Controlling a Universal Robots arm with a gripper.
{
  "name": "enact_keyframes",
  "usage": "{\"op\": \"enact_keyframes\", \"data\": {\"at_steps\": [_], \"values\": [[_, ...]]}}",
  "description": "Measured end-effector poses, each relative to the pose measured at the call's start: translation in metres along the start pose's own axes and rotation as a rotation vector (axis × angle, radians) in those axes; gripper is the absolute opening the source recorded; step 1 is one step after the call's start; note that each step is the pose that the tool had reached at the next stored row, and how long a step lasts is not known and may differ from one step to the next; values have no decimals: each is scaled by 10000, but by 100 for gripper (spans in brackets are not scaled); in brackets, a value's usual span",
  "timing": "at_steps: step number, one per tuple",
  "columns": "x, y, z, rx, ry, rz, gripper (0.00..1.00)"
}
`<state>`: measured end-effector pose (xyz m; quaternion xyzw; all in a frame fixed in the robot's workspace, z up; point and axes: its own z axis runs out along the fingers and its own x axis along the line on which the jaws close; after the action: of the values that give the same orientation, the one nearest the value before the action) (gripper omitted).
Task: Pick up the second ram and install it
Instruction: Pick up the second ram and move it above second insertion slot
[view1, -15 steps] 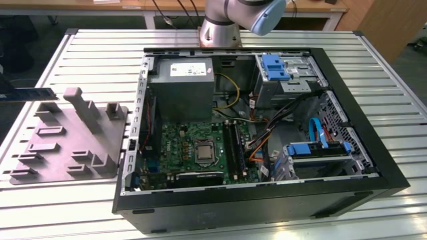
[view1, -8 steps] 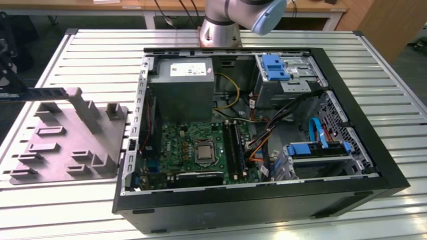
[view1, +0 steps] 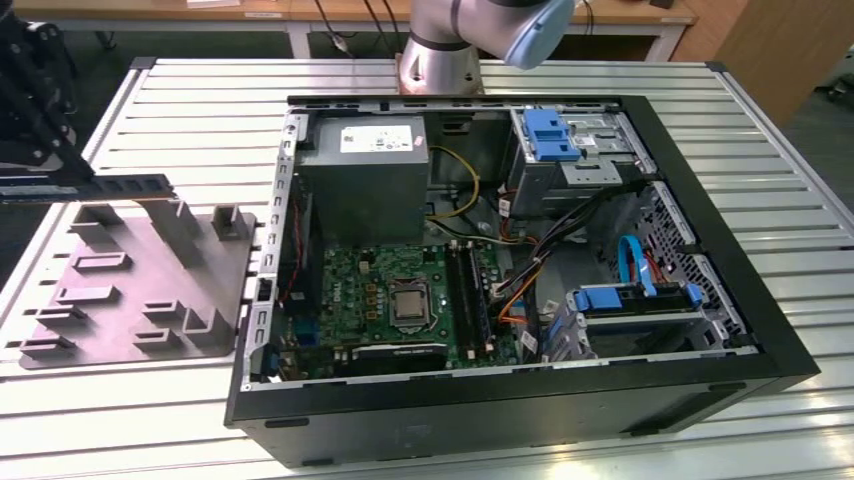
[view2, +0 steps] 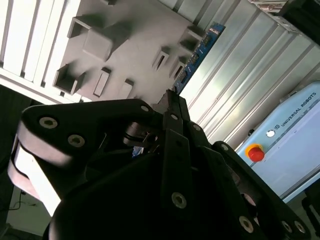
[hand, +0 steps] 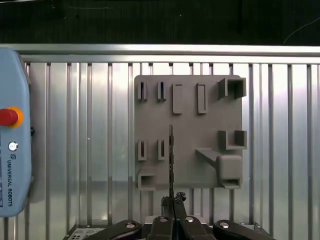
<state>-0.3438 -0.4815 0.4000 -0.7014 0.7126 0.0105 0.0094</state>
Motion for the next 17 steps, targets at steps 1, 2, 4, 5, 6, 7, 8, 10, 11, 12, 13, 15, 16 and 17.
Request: {"op": "enact_keyframes", "data": {"at_steps": [1,2,4,5,6,7,8,10,11,12,13,15,16,17], "values": [[0,-37,-1,-1,1,0,11],[-1,-72,-1,-1,1,-1,11],[-2,-144,0,-1,0,0,11],[-3,-182,-1,-2,0,0,11],[-4,-217,-1,-3,1,1,11],[-4,-252,-1,-4,1,0,11],[-4,-287,-1,-3,1,0,11],[-5,-354,-1,-3,0,0,11],[-6,-386,-1,-4,0,0,11],[-6,-421,-1,-4,1,1,11],[-7,-456,-2,-5,1,0,11],[-8,-529,-1,-4,0,0,11],[-9,-568,-1,-5,0,-1,11],[-9,-608,-1,-5,0,0,11]]}}
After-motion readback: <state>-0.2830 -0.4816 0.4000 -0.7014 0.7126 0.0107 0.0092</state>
